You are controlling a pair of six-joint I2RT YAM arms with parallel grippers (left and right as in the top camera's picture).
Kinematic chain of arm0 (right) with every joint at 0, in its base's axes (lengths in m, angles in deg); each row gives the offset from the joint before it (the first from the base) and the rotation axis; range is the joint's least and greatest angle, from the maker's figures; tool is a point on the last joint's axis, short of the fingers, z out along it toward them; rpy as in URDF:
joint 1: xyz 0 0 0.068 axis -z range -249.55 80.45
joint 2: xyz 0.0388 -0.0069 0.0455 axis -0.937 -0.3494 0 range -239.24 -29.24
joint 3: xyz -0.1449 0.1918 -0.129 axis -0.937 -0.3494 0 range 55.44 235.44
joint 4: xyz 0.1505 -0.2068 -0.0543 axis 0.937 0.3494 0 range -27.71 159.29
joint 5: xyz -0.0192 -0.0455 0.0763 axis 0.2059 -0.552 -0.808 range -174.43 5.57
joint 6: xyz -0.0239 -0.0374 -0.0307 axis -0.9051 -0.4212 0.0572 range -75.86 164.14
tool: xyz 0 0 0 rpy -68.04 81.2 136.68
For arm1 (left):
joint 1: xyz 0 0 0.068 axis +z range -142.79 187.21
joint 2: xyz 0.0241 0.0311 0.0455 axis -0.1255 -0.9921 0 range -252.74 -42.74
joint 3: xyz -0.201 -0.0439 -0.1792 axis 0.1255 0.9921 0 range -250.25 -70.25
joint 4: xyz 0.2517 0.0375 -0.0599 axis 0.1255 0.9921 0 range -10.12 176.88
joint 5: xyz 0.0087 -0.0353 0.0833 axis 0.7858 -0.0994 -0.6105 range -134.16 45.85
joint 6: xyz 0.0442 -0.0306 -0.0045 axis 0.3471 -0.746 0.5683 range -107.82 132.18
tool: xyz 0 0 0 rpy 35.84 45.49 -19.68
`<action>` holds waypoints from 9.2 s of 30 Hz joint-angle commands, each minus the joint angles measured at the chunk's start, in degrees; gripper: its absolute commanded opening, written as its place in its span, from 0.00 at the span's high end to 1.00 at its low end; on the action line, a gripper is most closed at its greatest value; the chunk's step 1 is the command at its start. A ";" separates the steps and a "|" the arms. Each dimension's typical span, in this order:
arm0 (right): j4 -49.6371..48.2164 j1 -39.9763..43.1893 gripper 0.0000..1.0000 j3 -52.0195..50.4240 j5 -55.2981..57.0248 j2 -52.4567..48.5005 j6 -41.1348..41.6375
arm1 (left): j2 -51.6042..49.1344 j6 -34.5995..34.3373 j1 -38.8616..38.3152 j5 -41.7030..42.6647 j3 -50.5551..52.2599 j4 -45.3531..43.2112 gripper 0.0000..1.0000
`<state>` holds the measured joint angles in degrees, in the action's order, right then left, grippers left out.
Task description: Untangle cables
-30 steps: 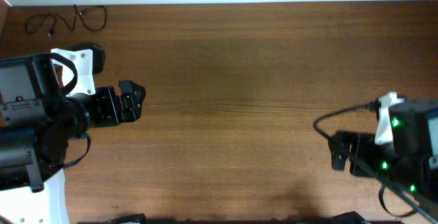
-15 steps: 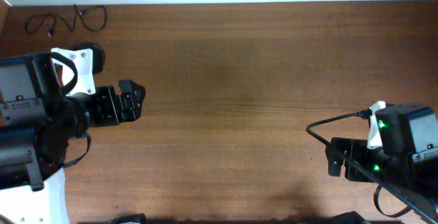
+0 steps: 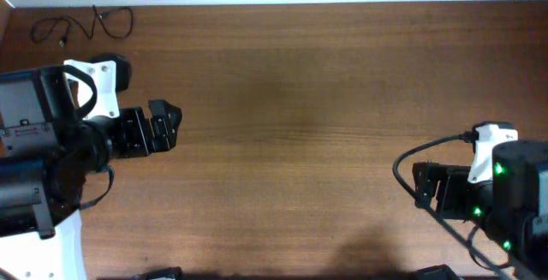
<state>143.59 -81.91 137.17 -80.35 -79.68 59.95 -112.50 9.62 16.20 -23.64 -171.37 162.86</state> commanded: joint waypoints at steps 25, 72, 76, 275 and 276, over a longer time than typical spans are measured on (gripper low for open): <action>-37.90 7.63 0.02 -49.94 -6.64 44.50 -11.19 | -0.02 0.90 -0.26 -0.42 0.20 -0.13 0.01; -59.69 5.64 0.02 -66.20 -3.13 50.25 -12.46 | -0.02 0.92 -0.26 -0.42 0.20 -0.15 0.01; -59.76 5.70 0.02 -66.20 -2.73 50.25 -12.41 | -0.02 0.90 -0.26 -0.42 0.20 -0.15 0.01; -76.59 12.00 0.02 -81.42 -3.58 50.23 -15.61 | -0.02 0.90 -0.26 -0.42 0.20 -0.13 0.01; -76.59 12.00 0.02 -81.42 -3.58 50.23 -15.61 | -0.02 0.92 -0.26 -0.42 0.20 -0.13 0.01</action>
<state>66.57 -69.95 56.04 -84.29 -30.04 44.32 -112.50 9.62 16.20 -23.64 -171.28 162.86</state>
